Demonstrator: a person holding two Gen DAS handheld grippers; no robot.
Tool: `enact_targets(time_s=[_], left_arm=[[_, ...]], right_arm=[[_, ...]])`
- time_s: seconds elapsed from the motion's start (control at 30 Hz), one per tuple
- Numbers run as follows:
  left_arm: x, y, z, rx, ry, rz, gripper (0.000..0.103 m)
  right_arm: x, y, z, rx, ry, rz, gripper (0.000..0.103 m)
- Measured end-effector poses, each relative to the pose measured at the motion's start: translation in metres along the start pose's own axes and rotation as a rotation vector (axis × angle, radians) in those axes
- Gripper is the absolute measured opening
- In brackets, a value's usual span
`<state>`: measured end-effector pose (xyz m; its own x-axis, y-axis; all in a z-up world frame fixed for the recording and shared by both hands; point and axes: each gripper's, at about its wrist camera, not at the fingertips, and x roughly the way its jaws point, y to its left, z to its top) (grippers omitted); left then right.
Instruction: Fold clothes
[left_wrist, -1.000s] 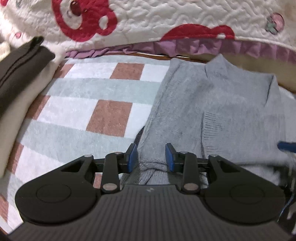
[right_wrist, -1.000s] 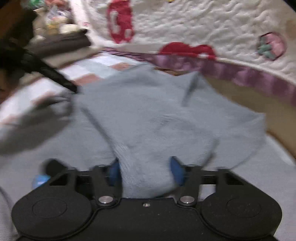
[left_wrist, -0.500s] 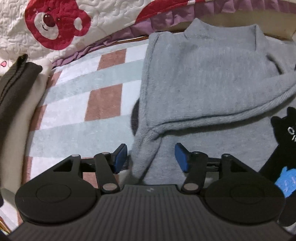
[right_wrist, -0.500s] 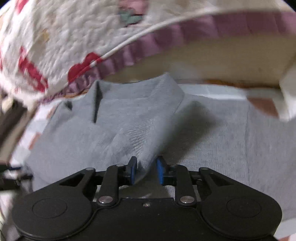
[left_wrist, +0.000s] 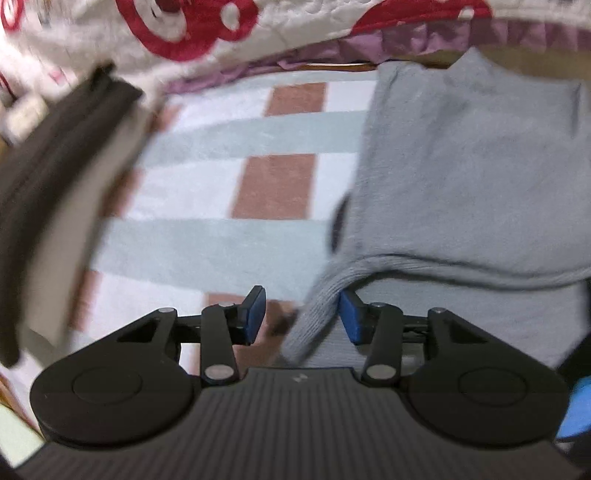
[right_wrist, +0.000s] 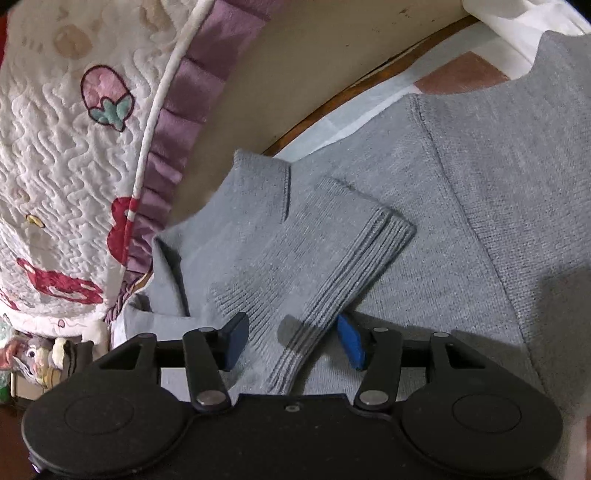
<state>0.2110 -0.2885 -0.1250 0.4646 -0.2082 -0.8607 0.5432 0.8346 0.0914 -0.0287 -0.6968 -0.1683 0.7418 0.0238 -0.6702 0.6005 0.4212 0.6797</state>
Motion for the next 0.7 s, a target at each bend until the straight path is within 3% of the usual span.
enact_targets(time_s=[0.13,0.17,0.2,0.23,0.33,0.43,0.6,0.63,0.67,0.7], left_arm=[[-0.026,-0.007,0.008,-0.006,-0.117,-0.101,0.045],[-0.030,-0.011,0.011,0.010,-0.153,-0.097,0.046],[-0.033,-0.016,0.015,0.026,-0.196,-0.097,0.047],[-0.031,-0.021,0.021,0.041,-0.227,-0.107,0.048],[-0.010,-0.037,0.047,0.084,-0.253,-0.136,0.049],[0.021,-0.056,0.075,0.127,-0.241,-0.137,0.049],[0.069,-0.081,0.104,0.244,-0.202,-0.015,0.049],[0.075,-0.081,0.104,0.247,-0.193,-0.017,0.042],[0.079,-0.080,0.104,0.243,-0.193,-0.020,0.025],[0.080,-0.079,0.104,0.233,-0.200,-0.026,0.020]], right_arm=[[0.007,0.002,0.000,-0.031,-0.017,0.021,0.056],[0.008,0.003,0.000,-0.038,-0.025,0.030,0.044],[0.009,0.004,0.002,-0.043,-0.036,0.043,0.018],[0.010,0.005,0.003,-0.049,-0.047,0.055,0.013],[0.001,0.015,0.002,-0.072,-0.137,0.094,0.013],[-0.014,0.041,-0.010,-0.204,-0.248,0.097,0.013],[-0.032,0.063,-0.022,-0.360,-0.332,0.108,0.013],[-0.033,0.064,-0.022,-0.375,-0.333,0.107,0.013],[-0.033,0.065,-0.021,-0.383,-0.330,0.104,0.013],[-0.033,0.064,-0.019,-0.385,-0.325,0.101,0.013]])
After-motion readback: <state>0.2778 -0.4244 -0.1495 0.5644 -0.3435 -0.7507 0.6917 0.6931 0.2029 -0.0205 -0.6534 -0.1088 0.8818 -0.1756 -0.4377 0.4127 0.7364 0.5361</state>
